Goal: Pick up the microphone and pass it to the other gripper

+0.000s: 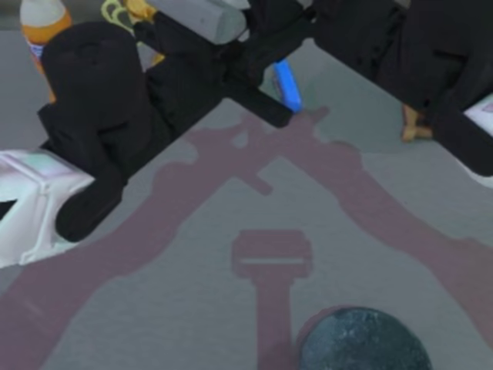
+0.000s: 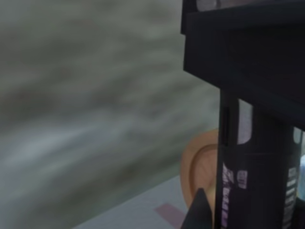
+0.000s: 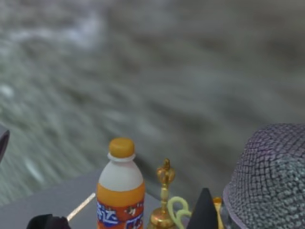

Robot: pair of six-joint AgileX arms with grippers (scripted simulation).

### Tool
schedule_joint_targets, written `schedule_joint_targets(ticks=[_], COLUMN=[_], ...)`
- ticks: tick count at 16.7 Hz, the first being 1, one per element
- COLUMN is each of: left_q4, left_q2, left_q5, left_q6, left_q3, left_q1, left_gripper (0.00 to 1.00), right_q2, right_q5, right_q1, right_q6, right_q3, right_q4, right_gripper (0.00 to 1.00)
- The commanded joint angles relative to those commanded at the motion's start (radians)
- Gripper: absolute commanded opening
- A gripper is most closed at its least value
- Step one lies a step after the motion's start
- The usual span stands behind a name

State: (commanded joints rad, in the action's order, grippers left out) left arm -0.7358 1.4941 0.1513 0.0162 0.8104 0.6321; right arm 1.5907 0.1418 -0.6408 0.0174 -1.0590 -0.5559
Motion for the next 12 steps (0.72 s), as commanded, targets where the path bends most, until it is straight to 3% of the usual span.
schedule_joint_targets(ticks=[2,3,11,12], left_q4=[0.000,0.000,0.000,0.000], left_q2=[0.000,0.000,0.000,0.000], left_q5=[0.000,0.000,0.000,0.000], left_q6=[0.000,0.000,0.000,0.000], left_q3=[0.000,0.000,0.000,0.000], left_q1=[0.000,0.000,0.000,0.000], left_gripper=[0.00,0.00,0.00,0.08], right_q2=[0.000,0.000,0.000,0.000], right_q5=[0.000,0.000,0.000,0.000], right_q1=[0.000,0.000,0.000,0.000], right_q6=[0.000,0.000,0.000,0.000], right_q3=[0.000,0.000,0.000,0.000], right_q4=[0.000,0.000,0.000,0.000], right_gripper=[0.02,0.00,0.00,0.00])
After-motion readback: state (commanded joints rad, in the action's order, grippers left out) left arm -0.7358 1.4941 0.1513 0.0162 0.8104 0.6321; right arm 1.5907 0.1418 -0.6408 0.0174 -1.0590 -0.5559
